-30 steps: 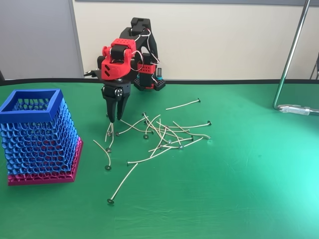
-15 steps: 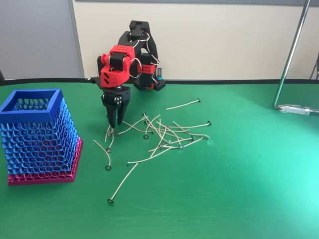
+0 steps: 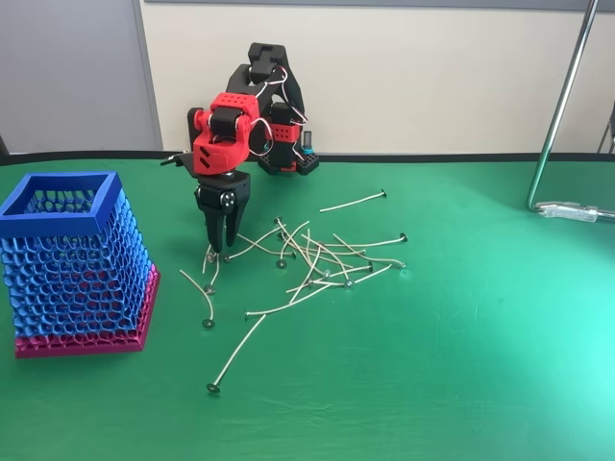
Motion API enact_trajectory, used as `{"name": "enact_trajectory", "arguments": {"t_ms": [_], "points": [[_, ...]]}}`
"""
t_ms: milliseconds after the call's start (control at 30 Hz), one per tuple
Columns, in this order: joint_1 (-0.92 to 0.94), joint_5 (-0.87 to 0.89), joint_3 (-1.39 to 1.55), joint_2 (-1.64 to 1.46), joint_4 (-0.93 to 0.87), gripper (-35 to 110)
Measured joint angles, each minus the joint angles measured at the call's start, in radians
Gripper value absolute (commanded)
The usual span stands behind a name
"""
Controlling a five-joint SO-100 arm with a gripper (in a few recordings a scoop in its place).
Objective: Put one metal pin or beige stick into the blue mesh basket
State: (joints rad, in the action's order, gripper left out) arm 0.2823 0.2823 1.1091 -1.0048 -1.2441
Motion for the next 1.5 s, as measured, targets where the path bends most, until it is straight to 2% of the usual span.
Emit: {"name": "enact_trajectory", "arguments": {"t_ms": [1500], "points": [[0.011, -0.035, -0.087, 0.098, 0.000, 14]]}}
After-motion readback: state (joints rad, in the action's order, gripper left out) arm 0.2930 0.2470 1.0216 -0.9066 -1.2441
